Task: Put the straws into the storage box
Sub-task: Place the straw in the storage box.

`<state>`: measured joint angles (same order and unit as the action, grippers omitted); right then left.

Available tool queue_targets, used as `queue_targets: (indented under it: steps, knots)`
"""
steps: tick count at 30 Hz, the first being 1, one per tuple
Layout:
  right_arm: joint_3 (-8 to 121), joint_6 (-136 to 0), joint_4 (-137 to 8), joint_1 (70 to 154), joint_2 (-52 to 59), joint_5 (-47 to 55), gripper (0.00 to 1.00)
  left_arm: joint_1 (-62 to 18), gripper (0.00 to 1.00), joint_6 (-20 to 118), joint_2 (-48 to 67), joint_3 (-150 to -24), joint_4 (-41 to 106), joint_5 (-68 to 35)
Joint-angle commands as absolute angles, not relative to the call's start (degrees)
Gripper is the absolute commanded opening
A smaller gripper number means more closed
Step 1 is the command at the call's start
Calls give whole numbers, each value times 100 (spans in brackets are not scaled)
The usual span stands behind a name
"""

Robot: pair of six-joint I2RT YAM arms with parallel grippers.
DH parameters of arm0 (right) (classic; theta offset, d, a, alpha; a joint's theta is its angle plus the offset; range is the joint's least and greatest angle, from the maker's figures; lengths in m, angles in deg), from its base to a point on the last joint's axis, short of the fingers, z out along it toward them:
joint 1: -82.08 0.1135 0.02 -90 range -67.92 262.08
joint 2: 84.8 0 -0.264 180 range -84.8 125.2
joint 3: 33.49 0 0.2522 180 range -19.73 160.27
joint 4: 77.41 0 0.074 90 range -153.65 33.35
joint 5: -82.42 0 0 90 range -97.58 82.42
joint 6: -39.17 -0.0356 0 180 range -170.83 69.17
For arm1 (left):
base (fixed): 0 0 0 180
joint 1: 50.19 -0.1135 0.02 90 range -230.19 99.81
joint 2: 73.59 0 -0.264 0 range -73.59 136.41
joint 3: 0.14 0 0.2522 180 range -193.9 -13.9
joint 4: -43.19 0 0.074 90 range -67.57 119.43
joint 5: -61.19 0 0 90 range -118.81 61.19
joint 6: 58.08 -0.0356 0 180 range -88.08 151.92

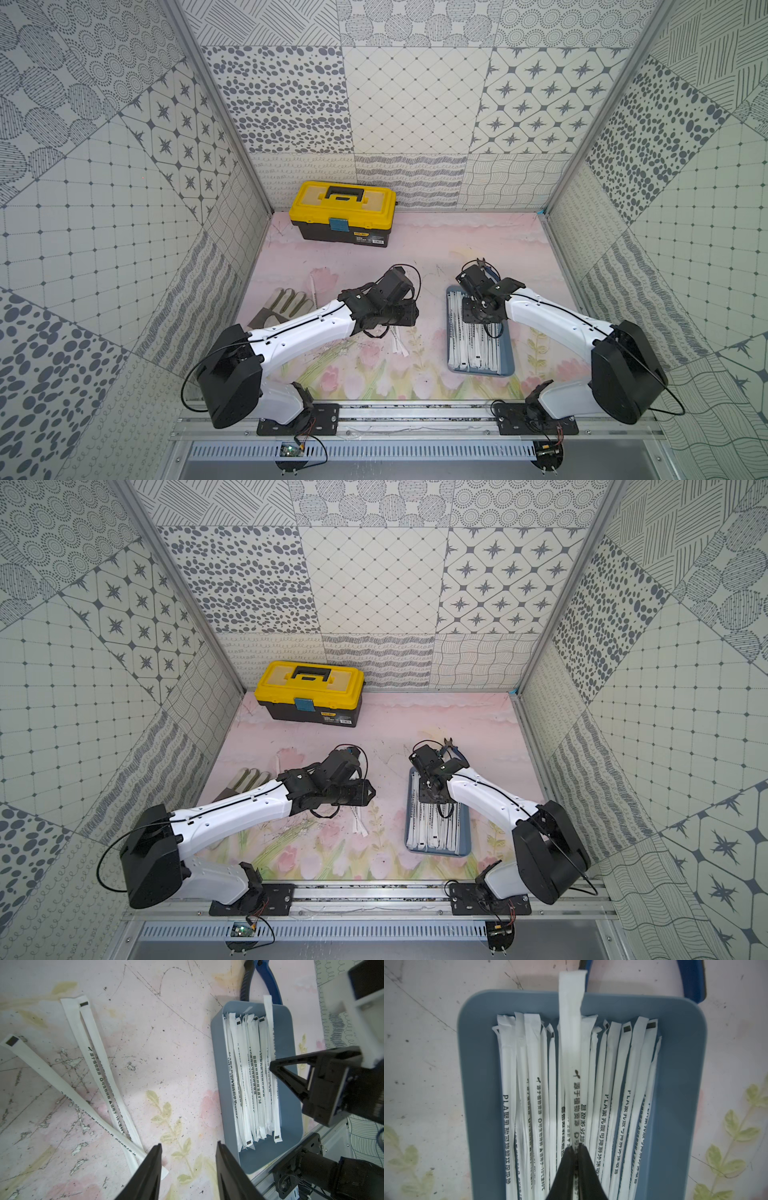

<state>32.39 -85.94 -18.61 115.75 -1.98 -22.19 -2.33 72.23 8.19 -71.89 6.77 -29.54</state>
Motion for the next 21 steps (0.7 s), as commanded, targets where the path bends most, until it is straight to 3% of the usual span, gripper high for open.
queue_targets:
  steps: [1,8,15,21]
  knots:
    - [3129,-8677,-2337,11593,-99,-2207,10,-158,47,7186,876,-7234,956,-3072]
    - [3074,-8778,-2619,11674,343,-2066,12,-155,47,7064,918,-7265,891,-3215]
    - [3285,-8955,-2304,12078,68,-2357,28,-193,47,6960,869,-7282,799,-3476]
    - [3567,-9152,-2512,12565,-3,-2601,34,-264,48,6783,760,-7584,193,-3742]
